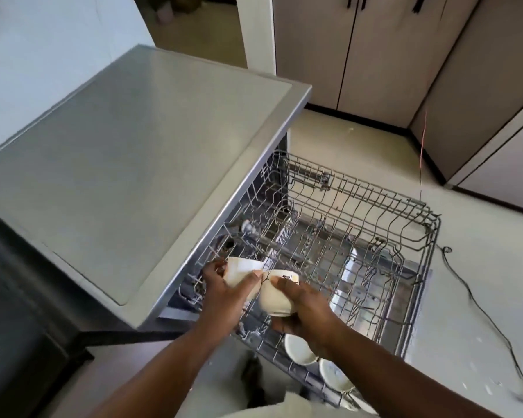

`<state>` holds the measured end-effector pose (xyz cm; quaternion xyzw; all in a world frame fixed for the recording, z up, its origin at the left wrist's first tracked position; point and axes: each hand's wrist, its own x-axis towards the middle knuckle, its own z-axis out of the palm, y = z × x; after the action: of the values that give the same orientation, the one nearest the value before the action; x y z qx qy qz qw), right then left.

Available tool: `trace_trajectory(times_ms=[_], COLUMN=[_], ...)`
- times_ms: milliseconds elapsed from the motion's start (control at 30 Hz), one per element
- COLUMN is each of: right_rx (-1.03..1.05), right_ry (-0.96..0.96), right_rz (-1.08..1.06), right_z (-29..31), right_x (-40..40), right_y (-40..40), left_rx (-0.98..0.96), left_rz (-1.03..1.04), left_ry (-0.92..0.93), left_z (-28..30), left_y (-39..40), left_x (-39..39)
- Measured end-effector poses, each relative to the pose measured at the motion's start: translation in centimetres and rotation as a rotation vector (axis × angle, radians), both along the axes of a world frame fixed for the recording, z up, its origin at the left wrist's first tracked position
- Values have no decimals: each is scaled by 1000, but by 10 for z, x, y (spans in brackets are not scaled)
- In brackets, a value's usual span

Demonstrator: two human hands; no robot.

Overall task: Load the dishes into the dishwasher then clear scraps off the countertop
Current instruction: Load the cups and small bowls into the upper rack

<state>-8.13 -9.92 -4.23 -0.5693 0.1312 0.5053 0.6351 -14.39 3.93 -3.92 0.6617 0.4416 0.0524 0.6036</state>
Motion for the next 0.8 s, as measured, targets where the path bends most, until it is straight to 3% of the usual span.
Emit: trace_trajectory(times_ms=[67, 133, 267, 433, 567, 800], right_rx=[-66, -170, -329, -455, -578, -617], right_ry=[100, 157, 238, 257, 312, 356], right_rz=[76, 178, 421, 576, 823, 811], right_z=[-21, -44, -84, -111, -111, -149], right_x=[2, 6, 12, 22, 35, 37], right_y=[13, 25, 41, 59, 72, 73], left_rx=[-102, -76, 252, 496, 529, 514], left_rz=[21, -32, -390, -608, -686, -774], left_ry=[159, 302, 541, 735, 831, 923], left_z=[-26, -51, -79, -101, -115, -143], left_y=[16, 31, 42, 51, 57, 61], left_x=[-2, -5, -7, 6, 19, 23])
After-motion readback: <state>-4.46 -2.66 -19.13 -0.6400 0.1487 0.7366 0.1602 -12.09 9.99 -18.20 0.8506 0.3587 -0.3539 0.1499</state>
